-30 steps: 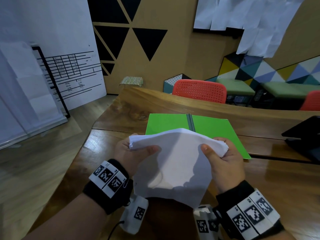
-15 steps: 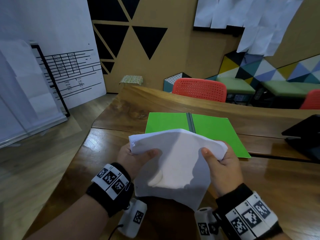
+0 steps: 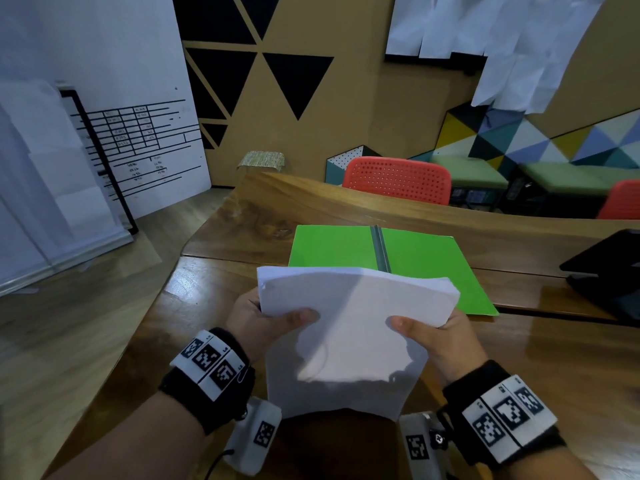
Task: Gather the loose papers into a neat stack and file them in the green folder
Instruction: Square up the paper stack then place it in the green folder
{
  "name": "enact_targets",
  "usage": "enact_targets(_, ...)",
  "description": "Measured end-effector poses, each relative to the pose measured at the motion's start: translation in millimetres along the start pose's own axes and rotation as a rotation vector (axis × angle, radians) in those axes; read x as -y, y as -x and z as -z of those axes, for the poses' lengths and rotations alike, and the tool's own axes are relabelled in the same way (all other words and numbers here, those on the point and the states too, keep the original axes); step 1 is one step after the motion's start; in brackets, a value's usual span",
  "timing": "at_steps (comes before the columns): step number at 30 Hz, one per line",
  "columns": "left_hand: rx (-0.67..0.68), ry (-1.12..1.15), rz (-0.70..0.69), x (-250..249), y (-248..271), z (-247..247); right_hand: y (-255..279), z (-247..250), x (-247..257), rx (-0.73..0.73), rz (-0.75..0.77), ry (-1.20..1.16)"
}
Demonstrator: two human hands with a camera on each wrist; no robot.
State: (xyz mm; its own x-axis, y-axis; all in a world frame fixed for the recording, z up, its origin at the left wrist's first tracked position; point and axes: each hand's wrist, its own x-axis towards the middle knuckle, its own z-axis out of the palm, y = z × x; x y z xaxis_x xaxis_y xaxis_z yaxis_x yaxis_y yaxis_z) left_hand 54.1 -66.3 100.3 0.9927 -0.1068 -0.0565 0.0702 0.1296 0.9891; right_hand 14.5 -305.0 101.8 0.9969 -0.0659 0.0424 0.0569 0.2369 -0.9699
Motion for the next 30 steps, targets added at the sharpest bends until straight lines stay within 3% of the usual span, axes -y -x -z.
enact_targets(4, -0.078, -0.090, 0.088, 9, -1, -6, -3, -3, -22, -0.106, -0.056, 0.005)
enact_targets(11, -0.296, -0.126, 0.049, 9, 12, -23, 10, -22, -18, -0.326, 0.022, 0.030)
enact_targets(17, -0.290, -0.140, 0.143, 22, 12, -22, 15, -22, -23, -0.352, -0.005, 0.069)
enact_targets(30, -0.249, -0.147, 0.106, 23, 19, -23, 21, -13, -21, -0.363, 0.020, 0.051)
